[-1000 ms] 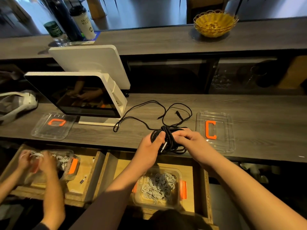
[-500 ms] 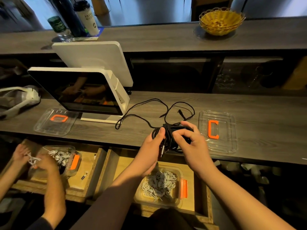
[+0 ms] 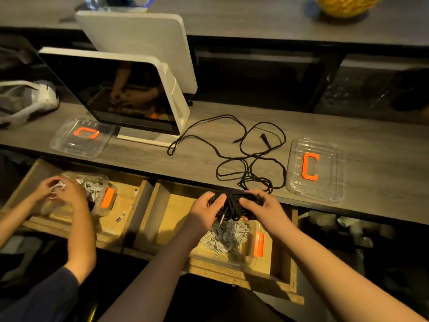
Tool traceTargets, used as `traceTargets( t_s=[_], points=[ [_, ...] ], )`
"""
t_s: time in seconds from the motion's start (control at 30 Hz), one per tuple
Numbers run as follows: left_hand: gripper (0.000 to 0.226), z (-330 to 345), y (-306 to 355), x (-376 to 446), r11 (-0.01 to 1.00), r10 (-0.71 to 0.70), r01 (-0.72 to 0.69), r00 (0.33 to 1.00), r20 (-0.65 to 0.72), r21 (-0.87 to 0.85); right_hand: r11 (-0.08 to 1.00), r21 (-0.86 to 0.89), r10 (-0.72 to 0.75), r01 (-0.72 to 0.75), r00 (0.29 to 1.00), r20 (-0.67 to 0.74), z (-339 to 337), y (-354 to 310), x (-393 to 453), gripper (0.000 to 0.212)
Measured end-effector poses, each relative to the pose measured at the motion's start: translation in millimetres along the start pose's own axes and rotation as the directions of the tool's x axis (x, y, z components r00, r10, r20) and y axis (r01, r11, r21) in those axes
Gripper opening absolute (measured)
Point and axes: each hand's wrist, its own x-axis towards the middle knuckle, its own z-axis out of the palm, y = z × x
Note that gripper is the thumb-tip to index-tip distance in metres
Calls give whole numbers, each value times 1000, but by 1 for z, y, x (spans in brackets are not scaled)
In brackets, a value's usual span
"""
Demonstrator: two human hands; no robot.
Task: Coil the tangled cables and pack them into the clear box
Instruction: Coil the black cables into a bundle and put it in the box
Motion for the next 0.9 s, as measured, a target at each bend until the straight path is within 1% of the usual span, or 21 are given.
traceTargets(
  t_s=[0.07,0.17,0.2,0.3,0.33,0.43,0.5,0.57,0.67,0.77,0.83,0.9],
  points=[
    [24,-7,-25,7,998,-43,44,999,-32,54,996,-66,58,-58,998,-9,6,24,7,27],
    [20,-14,-58,13,987,-82,85,996,-29,134,975,-185,126,-124,992,-4,13,58,19,23],
    [20,-16,-66,14,985,-95,98,995,-29,141,963,-234,137,-136,991,-10,14,68,25,21],
    [11,-16,-85,22,980,-144,150,988,-54,131,914,-370,169,-169,985,-32,16,91,41,15],
    [14,-15,-91,26,978,-163,170,984,-71,120,899,-398,185,-183,982,-33,17,98,46,18],
    [39,-15,-114,33,962,-250,262,958,-140,74,865,-450,239,-221,971,-17,23,107,47,34],
    [46,-17,-126,33,954,-280,293,944,-173,58,827,-510,272,-237,962,-7,27,106,42,44],
    [45,-22,-126,35,957,-277,289,942,-189,38,792,-571,263,-216,965,0,29,104,44,49],
    [36,-29,-115,48,967,-230,245,958,-168,74,790,-582,230,-191,973,-7,28,89,57,39],
    [14,-28,-97,63,974,-139,162,979,-147,157,827,-545,131,-141,990,-58,22,73,72,23],
    [17,-24,-81,74,958,-24,61,991,-134,279,840,-538,12,-73,993,-115,17,60,82,17],
    [24,-18,-65,88,900,117,-60,987,-106,431,819,-573,-79,-27,984,-159,14,48,93,18]
  ],
)
